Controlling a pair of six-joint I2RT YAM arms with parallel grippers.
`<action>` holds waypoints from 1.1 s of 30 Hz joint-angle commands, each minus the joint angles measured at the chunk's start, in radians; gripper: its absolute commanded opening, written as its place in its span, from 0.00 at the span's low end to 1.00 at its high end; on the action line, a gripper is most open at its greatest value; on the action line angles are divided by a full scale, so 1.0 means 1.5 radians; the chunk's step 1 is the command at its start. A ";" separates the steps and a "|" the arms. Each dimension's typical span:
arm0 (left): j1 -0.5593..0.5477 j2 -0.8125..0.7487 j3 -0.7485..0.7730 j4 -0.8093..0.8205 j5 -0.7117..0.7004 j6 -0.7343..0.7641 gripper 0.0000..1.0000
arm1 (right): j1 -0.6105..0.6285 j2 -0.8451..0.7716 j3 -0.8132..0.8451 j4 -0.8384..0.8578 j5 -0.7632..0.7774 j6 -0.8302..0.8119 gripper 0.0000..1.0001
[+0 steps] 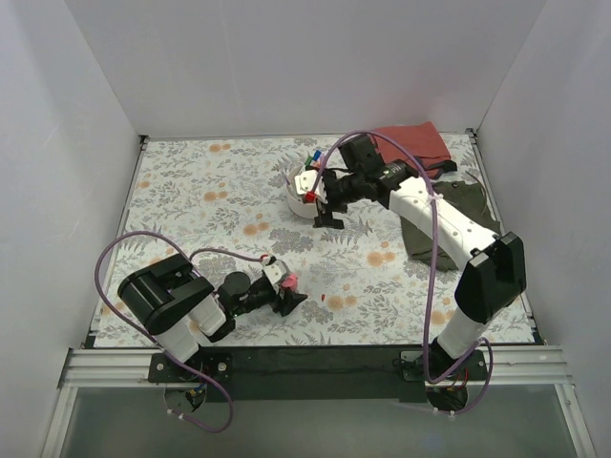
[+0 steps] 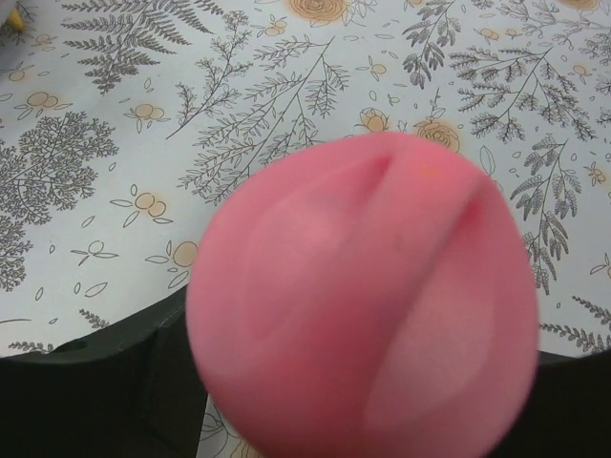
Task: Sort the stationery into containers
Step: Move the pen to the center of the board.
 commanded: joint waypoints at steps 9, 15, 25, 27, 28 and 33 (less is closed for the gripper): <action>0.004 -0.101 -0.058 0.054 0.055 0.090 0.63 | 0.130 -0.061 -0.060 -0.014 0.031 -0.114 0.93; 0.014 -0.126 -0.057 -0.008 0.092 0.095 0.63 | 0.169 -0.043 -0.007 -0.082 0.013 -0.152 0.89; 0.030 -0.161 -0.062 -0.102 0.106 0.103 0.59 | 0.179 0.000 0.062 -0.144 -0.005 -0.129 0.83; 0.030 -0.166 -0.043 -0.144 0.105 0.099 0.59 | 0.179 -0.003 0.063 -0.145 0.001 -0.112 0.83; 0.030 -0.168 -0.037 -0.163 0.110 0.102 0.58 | 0.179 -0.007 0.062 -0.145 0.003 -0.107 0.83; 0.030 -0.170 -0.019 -0.204 0.095 0.083 0.57 | 0.179 -0.015 0.058 -0.144 0.019 -0.095 0.83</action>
